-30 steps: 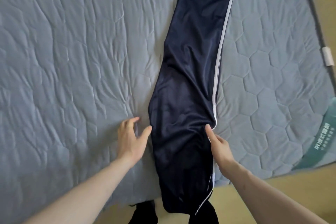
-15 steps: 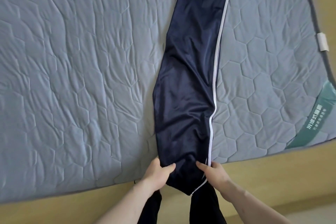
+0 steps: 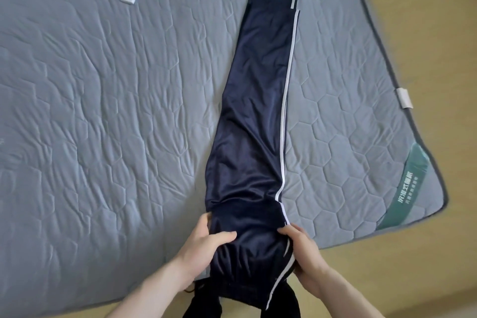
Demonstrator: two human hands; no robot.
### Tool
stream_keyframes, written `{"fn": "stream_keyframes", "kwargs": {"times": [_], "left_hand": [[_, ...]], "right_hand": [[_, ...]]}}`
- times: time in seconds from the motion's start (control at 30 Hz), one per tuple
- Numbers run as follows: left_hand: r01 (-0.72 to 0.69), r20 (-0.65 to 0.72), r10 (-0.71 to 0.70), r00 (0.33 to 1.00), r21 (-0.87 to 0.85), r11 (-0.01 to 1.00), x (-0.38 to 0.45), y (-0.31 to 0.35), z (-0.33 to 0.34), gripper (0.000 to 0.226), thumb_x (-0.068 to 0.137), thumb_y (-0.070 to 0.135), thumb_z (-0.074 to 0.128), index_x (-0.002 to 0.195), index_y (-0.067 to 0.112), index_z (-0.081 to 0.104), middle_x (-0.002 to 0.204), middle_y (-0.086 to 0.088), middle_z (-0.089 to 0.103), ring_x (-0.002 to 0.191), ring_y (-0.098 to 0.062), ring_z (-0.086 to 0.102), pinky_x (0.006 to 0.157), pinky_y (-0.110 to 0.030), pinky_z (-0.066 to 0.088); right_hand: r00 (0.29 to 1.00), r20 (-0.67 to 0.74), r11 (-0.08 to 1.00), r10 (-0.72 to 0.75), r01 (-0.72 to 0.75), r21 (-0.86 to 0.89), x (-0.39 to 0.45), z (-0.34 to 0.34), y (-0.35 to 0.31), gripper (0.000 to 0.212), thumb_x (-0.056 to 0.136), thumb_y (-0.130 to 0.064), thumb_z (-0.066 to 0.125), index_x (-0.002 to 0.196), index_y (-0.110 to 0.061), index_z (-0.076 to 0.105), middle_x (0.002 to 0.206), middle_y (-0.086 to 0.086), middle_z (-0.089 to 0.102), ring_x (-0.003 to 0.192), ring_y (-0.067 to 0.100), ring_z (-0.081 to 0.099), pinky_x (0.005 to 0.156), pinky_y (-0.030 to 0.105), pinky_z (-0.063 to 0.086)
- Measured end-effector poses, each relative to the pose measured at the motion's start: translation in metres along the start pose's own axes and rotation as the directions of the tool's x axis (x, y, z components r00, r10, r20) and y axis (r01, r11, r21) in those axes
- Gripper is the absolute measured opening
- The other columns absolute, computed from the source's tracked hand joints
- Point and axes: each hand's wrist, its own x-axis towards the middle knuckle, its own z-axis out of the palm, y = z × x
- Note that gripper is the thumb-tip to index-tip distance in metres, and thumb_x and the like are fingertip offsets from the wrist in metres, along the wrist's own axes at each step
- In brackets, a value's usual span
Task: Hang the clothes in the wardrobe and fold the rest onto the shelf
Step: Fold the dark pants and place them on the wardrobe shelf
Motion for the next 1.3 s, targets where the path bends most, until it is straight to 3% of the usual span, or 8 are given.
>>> {"fn": "stream_keyframes", "kwargs": {"times": [0.13,0.33,0.5,0.6,0.73,0.87,1.17,1.3], "left_hand": [[-0.053,-0.074,0.049,0.996,-0.053,0.997,0.003,0.046,0.002,0.056,0.079,0.035,0.084,0.127,0.037,0.053,0.112,0.013,0.075,0.097,-0.005,0.073,0.08,-0.025,0.054],[-0.085,-0.312,0.062,0.948,-0.06,0.995,0.031,0.118,0.013,0.059,0.077,0.02,0.08,0.128,0.029,0.054,0.125,-0.005,0.063,0.113,-0.023,0.064,0.104,-0.046,0.05],[-0.198,-0.291,0.116,0.95,-0.273,0.941,0.07,0.191,0.017,0.011,0.089,0.009,0.066,0.09,0.02,0.067,0.083,-0.001,0.071,0.064,-0.011,0.067,0.056,-0.023,0.051],[-0.336,-0.339,0.237,0.91,-0.272,0.902,0.093,0.216,0.013,0.024,0.093,0.001,0.062,0.112,0.015,0.066,0.111,-0.004,0.071,0.082,-0.011,0.072,0.064,-0.021,0.057],[-0.343,-0.375,0.326,0.868,0.024,0.939,0.118,0.203,0.001,0.063,0.094,0.02,0.072,0.151,0.015,0.043,0.154,-0.004,0.043,0.127,-0.023,0.056,0.105,-0.033,0.048],[-0.049,-0.46,0.308,0.833,0.493,0.869,0.134,0.16,-0.02,0.075,0.085,0.032,0.078,0.15,0.018,0.042,0.156,-0.006,0.043,0.138,-0.027,0.046,0.108,-0.033,0.036],[0.075,-0.349,-0.002,0.937,0.196,0.978,0.169,0.106,-0.036,0.093,0.066,0.053,0.085,0.143,0.017,0.046,0.131,-0.006,0.065,0.113,-0.031,0.068,0.096,-0.046,0.056],[0.046,-0.328,0.029,0.944,0.22,0.974,0.172,0.092,-0.026,0.05,0.083,0.043,0.08,0.123,0.021,0.06,0.111,0.002,0.071,0.099,-0.02,0.068,0.073,-0.034,0.054]], "right_hand": [[0.995,0.083,0.999,-0.05,0.048,0.025,-0.008,0.001,-0.046,0.038,0.089,-0.027,0.064,0.125,-0.014,0.066,0.109,0.008,0.075,0.086,0.027,0.073,0.06,0.031,0.055],[0.985,0.171,0.994,-0.015,-0.003,0.11,0.004,0.005,-0.119,0.038,0.095,-0.024,0.058,0.063,-0.013,0.073,0.066,0.004,0.055,0.054,0.018,0.051,0.056,0.026,0.045],[0.97,0.203,0.917,-0.13,0.04,0.397,0.015,0.022,-0.177,0.026,0.102,-0.024,0.056,0.094,-0.002,0.068,0.075,0.008,0.068,0.058,0.016,0.065,0.056,0.02,0.054],[0.972,0.14,0.856,-0.19,0.094,0.509,0.025,0.028,-0.2,0.03,0.105,-0.029,0.054,0.122,-0.004,0.055,0.114,0.016,0.07,0.073,0.027,0.077,0.063,0.032,0.064],[0.942,-0.097,0.947,-0.32,0.318,-0.039,0.048,0.033,-0.194,0.033,0.099,-0.02,0.06,0.13,-0.01,0.056,0.11,0.004,0.066,0.08,0.025,0.073,0.072,0.035,0.062],[0.862,-0.111,0.699,-0.494,0.318,-0.641,0.074,0.024,-0.159,0.064,0.089,-0.028,0.07,0.147,-0.017,0.045,0.142,0.004,0.057,0.123,0.024,0.061,0.098,0.031,0.047],[0.941,-0.136,0.891,-0.311,0.239,-0.387,0.116,0.021,-0.126,0.095,0.082,-0.047,0.081,0.155,-0.015,0.03,0.143,0.003,0.054,0.125,0.021,0.058,0.101,0.031,0.048],[0.964,-0.1,0.926,-0.246,0.203,-0.32,0.117,0.026,-0.119,0.053,0.087,-0.044,0.076,0.13,-0.019,0.056,0.1,-0.007,0.068,0.073,0.007,0.064,0.058,0.021,0.047]]}}
